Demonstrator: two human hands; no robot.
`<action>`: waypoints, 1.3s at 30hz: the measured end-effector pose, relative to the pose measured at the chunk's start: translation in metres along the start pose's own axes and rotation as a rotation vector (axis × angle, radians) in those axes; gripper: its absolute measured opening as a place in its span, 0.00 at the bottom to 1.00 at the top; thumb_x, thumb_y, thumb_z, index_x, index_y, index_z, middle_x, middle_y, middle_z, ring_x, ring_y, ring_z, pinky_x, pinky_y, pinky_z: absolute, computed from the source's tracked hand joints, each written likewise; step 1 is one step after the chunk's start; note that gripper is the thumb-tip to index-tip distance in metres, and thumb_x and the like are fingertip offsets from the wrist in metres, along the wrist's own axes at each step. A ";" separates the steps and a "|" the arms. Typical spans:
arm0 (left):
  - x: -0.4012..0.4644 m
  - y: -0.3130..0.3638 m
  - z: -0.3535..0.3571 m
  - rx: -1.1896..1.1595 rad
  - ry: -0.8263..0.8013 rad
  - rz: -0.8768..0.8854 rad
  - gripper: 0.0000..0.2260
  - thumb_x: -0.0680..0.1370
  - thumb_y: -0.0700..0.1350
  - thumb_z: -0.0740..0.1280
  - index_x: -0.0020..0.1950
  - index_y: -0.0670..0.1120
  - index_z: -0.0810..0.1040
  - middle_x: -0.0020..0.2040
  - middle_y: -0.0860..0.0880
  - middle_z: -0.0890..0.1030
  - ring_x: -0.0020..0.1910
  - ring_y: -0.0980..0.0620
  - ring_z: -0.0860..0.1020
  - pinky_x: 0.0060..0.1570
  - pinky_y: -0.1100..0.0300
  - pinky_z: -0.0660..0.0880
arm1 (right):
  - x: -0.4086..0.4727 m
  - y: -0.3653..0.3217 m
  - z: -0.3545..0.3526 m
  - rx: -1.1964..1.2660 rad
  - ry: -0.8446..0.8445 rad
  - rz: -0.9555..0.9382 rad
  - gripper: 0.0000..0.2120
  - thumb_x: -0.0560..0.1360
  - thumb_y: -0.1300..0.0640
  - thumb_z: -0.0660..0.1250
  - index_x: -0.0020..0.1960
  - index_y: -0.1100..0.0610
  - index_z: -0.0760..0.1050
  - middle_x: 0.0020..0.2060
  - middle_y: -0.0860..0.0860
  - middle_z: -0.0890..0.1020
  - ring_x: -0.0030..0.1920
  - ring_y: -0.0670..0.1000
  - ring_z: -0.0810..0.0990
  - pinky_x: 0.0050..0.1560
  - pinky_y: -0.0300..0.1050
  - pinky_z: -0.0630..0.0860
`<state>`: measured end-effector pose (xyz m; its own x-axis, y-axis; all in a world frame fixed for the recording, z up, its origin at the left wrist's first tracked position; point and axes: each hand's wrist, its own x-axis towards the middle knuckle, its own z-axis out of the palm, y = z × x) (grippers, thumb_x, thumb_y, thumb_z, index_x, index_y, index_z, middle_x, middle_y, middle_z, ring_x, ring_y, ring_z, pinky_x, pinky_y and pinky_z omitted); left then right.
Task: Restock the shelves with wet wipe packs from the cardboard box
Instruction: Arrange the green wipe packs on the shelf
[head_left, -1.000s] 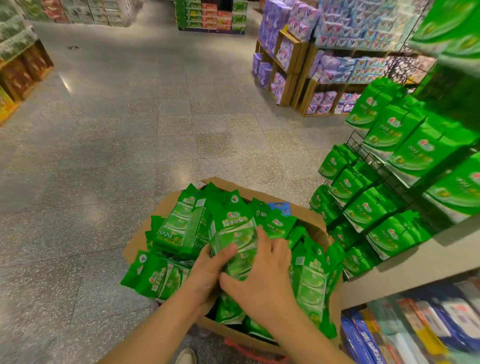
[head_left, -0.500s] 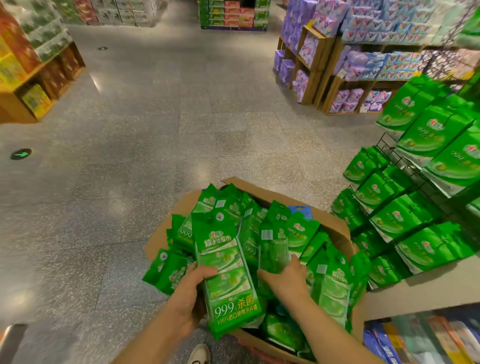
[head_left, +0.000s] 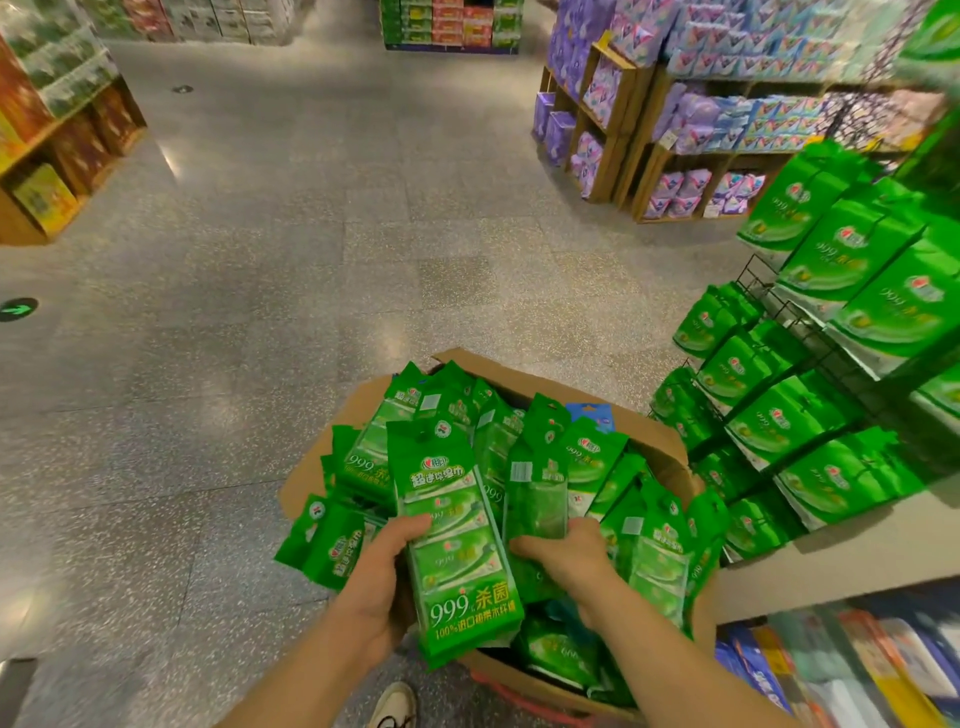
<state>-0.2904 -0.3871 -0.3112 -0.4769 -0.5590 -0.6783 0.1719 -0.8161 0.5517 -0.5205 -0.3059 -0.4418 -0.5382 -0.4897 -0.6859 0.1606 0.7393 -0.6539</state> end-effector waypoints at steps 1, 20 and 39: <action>0.001 0.000 0.002 0.005 -0.003 -0.009 0.14 0.78 0.45 0.64 0.61 0.42 0.79 0.55 0.38 0.84 0.52 0.38 0.83 0.53 0.46 0.77 | -0.039 -0.026 -0.004 0.037 -0.022 0.006 0.47 0.44 0.44 0.87 0.59 0.57 0.77 0.46 0.56 0.87 0.42 0.56 0.88 0.39 0.52 0.85; 0.051 -0.031 0.048 0.173 -0.128 -0.116 0.47 0.62 0.70 0.76 0.74 0.52 0.67 0.66 0.42 0.79 0.61 0.38 0.80 0.60 0.36 0.74 | -0.188 -0.113 -0.048 -0.405 0.333 -0.429 0.40 0.57 0.32 0.72 0.65 0.47 0.70 0.56 0.45 0.77 0.57 0.49 0.78 0.57 0.52 0.79; 0.026 -0.026 0.073 0.080 -0.389 -0.186 0.38 0.69 0.72 0.56 0.68 0.48 0.77 0.64 0.41 0.80 0.62 0.40 0.79 0.68 0.40 0.69 | -0.116 0.007 -0.084 -0.081 0.537 -0.098 0.19 0.78 0.39 0.67 0.63 0.49 0.75 0.57 0.52 0.80 0.53 0.49 0.79 0.55 0.53 0.78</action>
<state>-0.3702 -0.3692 -0.3075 -0.7853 -0.2942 -0.5448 -0.0079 -0.8750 0.4840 -0.5264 -0.2052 -0.3397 -0.8973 -0.2693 -0.3498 0.0357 0.7455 -0.6655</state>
